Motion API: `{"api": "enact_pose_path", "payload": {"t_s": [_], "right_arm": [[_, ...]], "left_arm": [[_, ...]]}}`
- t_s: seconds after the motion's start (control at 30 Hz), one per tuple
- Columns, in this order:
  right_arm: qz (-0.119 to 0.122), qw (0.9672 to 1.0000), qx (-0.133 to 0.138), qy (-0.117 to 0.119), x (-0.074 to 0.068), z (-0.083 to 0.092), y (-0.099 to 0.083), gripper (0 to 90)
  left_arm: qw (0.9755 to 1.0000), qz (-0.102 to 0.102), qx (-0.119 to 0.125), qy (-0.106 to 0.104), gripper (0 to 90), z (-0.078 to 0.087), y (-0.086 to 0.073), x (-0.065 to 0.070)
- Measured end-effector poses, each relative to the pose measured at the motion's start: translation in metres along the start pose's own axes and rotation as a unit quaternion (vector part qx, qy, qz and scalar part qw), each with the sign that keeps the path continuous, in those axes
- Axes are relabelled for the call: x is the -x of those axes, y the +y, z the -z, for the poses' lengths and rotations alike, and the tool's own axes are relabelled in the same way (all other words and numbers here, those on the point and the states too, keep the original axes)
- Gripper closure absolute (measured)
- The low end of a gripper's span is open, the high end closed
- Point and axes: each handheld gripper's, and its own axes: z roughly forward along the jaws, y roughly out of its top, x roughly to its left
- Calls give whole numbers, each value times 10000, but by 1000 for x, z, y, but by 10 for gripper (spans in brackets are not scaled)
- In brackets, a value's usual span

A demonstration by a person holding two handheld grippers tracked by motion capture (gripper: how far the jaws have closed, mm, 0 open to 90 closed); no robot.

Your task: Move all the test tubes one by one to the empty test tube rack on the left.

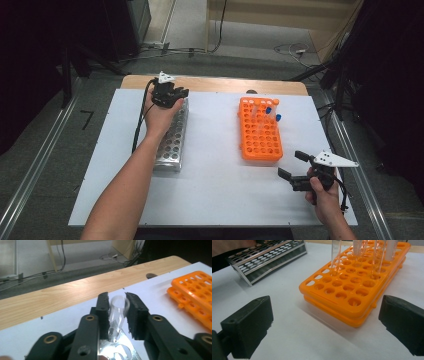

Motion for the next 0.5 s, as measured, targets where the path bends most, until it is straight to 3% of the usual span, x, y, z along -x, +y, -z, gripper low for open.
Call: {"api": "enact_pose_path", "payload": {"t_s": [0.03,0.13,0.17,0.2,0.23,0.27,0.33,0.5], "right_arm": [[20,10000,7,2,0,-1,0,0],[9,10000,8,-14,0,-2,1,0],[-5,10000,7,-2,0,-3,1,0],[-5,10000,7,-2,0,-3,1,0],[-32,10000,14,-22,0,-4,3,0],[-32,10000,14,-22,0,-4,3,0],[-47,10000,27,-2,0,-6,5,0],[-85,10000,46,-1,2,-10,8,16]], "left_arm": [[10000,63,-15,-35,610,1,0,-1],[9998,154,-7,-127,558,4,-1,0],[9997,191,25,-176,479,6,-2,0],[9996,216,33,-185,479,9,-2,1],[9994,261,58,-209,397,11,-3,2],[9992,299,80,-271,397,15,-3,2],[9985,361,180,-373,289,22,-5,5],[9974,270,256,-622,167,39,-10,17]]}}
